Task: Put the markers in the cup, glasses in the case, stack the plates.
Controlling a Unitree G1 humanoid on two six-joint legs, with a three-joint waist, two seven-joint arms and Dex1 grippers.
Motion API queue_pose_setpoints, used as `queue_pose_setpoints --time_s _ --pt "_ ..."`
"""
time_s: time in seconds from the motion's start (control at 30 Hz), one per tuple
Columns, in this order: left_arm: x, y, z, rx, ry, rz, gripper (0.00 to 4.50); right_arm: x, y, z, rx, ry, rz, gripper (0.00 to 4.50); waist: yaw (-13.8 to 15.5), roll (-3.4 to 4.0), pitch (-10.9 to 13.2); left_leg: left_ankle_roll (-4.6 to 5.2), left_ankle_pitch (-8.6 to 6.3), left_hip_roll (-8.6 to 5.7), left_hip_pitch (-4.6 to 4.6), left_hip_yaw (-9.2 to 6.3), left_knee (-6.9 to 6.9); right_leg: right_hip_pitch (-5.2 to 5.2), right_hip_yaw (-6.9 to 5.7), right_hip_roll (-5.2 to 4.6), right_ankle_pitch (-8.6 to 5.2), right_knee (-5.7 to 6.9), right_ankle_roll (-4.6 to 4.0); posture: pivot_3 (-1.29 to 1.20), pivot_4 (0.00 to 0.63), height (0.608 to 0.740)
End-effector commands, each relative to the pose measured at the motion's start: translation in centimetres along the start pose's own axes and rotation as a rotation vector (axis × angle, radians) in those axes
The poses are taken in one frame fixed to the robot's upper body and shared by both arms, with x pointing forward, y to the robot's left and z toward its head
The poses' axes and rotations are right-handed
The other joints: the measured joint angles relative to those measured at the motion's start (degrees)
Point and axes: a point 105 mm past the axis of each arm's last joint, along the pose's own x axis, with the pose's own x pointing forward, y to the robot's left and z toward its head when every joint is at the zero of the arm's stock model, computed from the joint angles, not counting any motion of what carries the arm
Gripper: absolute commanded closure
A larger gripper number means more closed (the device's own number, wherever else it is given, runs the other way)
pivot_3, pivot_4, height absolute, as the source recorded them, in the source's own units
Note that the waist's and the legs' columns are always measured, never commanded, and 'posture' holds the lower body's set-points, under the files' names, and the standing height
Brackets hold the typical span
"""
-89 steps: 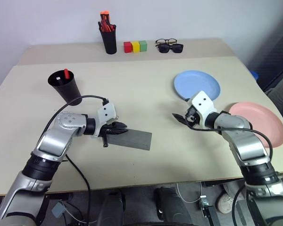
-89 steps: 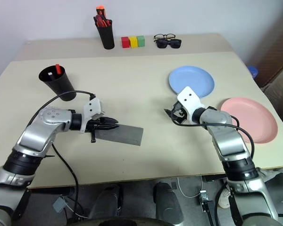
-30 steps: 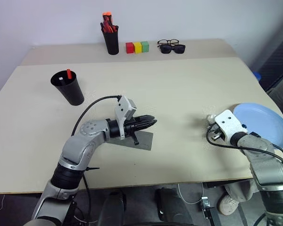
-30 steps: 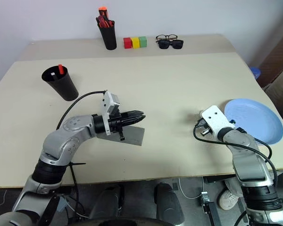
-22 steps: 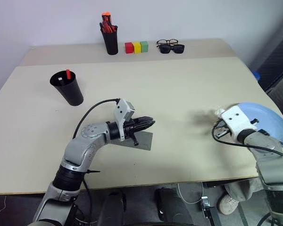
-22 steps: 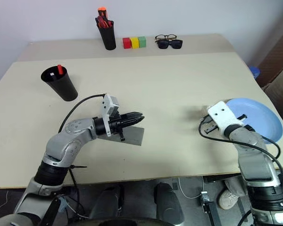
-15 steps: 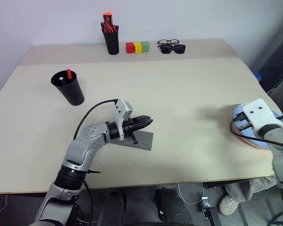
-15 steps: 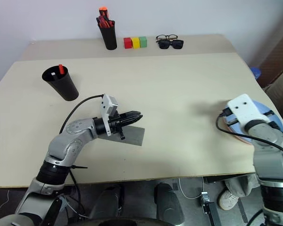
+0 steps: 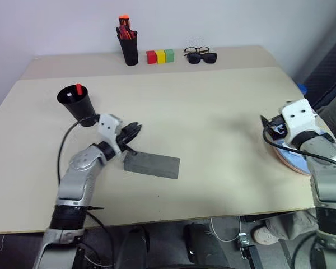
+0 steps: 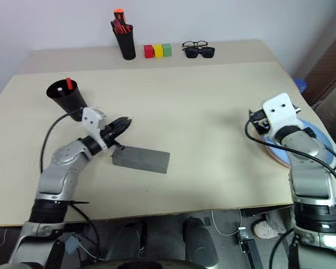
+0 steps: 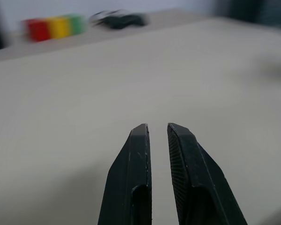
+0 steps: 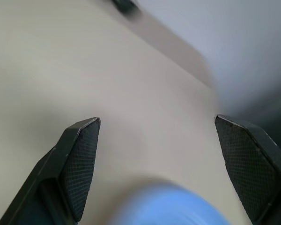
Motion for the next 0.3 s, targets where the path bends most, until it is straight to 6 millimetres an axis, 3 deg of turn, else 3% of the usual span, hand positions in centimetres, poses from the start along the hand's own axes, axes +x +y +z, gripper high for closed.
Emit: queue_pose_setpoints --time_s 0.03,0.13,0.3 --pt "-4.7 4.6 -0.4 0.131 0.058 0.212 3.92 0.4 3.0 1.8 0.166 -0.114 0.215 0.55 -0.3 0.01 0.0 0.0 0.0 0.01 0.0 0.01 -0.01 0.0 0.01 0.0 0.0 0.0 0.0 0.0 0.15 0.74" --pt "-6.7 5.4 -0.1 0.155 0.072 0.284 3.92 0.9 4.4 1.9 0.17 -0.12 0.312 0.55 0.5 0.04 0.0 0.06 -0.04 0.02 0.0 0.01 -0.03 -0.01 -0.01 -0.03 0.0 0.0 -0.01 0.0 0.15 0.74" --pt "-7.5 5.3 0.1 0.165 0.078 0.342 3.92 2.6 5.2 2.1 0.133 -0.124 0.361 0.55 1.7 0.04 0.0 0.05 -0.04 -0.02 -0.04 0.02 0.13 0.17 -0.05 -0.09 -0.06 -0.2 -0.12 0.0 0.15 0.74"
